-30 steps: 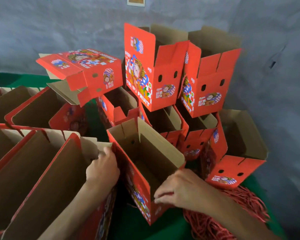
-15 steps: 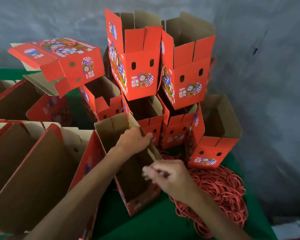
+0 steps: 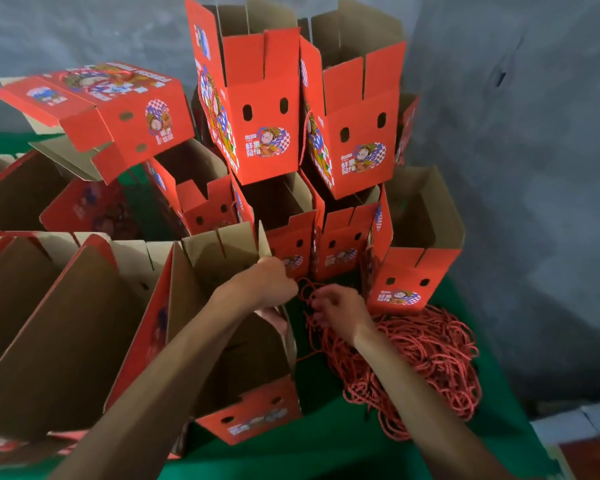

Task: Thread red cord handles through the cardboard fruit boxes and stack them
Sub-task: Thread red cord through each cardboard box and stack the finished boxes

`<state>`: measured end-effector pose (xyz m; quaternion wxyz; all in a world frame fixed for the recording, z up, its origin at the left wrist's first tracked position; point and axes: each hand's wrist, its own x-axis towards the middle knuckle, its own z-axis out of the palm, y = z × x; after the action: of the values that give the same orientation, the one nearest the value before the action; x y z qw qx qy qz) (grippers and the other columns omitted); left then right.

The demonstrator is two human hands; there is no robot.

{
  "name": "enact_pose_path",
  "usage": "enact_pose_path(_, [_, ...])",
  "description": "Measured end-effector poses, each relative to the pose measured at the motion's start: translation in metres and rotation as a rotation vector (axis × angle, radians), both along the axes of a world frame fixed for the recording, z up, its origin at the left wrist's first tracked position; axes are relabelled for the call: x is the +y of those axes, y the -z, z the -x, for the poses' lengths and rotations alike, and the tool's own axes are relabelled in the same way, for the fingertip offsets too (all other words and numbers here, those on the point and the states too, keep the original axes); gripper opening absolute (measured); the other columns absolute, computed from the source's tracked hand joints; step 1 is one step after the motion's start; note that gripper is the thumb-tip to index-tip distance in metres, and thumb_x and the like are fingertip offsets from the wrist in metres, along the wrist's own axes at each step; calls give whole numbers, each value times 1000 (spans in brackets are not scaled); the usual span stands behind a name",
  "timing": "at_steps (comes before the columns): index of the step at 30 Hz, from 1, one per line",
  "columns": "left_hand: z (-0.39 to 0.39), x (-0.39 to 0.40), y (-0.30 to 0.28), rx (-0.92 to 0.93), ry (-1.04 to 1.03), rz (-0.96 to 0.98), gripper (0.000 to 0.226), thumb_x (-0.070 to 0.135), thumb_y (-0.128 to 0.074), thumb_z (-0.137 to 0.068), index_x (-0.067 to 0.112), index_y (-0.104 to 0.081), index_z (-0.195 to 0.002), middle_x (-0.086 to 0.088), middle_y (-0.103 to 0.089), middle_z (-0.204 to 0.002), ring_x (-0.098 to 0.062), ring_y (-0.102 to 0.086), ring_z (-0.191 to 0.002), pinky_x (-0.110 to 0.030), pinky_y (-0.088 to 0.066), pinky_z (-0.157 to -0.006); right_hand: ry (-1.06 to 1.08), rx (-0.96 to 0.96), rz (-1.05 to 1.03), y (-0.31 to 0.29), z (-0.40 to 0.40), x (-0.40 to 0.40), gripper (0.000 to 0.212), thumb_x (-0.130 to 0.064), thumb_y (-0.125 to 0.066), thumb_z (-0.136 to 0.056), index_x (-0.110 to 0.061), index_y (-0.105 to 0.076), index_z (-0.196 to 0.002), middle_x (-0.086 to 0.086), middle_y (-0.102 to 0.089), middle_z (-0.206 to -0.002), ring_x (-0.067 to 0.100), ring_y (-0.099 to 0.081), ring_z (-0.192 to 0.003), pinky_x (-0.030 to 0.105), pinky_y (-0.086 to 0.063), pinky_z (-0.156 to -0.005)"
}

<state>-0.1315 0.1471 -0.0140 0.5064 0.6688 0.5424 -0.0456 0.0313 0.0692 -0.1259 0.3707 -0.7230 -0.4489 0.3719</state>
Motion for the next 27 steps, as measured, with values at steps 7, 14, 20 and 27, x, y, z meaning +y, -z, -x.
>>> enact_pose_path(7, [14, -42, 3, 125, 42, -42, 40, 21, -50, -97, 19, -32, -132, -13, -53, -115, -27, -74, -56, -28, -57, -45, -579, -654, 206, 103, 22, -27, 62, -18, -61, -97, -19, -42, -156, 7, -43, -159, 28, -41, -144, 38, -33, -120])
enact_pose_path(14, [42, -42, 15, 72, 20, -162, 35, 36, -51, -97, 31, -39, -129, 1, -63, -109, -21, -76, -70, -24, -59, -50, -642, -924, 98, 136, 47, -44, 21, -33, -77, -85, -14, -72, -94, 8, -75, -91, 29, -73, -87, 31, -54, -75])
enact_pose_path(20, [46, -36, 12, -79, -126, -38, 21, 29, -49, -103, 26, -47, -124, -2, -65, -108, -21, -72, -89, -25, -59, -55, -463, -831, 444, 107, 11, -50, 34, -40, -62, -91, -15, -68, -113, 9, -70, -117, 30, -69, -110, 35, -53, -89])
enact_pose_path(27, [32, -28, 11, -99, -161, -47, 18, 22, -44, -104, 36, -46, -94, 0, -65, -101, -16, -68, -85, -23, -57, -48, -343, -851, 586, 96, -27, -88, 43, -46, -69, -90, -19, -68, -124, 5, -73, -123, 27, -70, -115, 33, -56, -91])
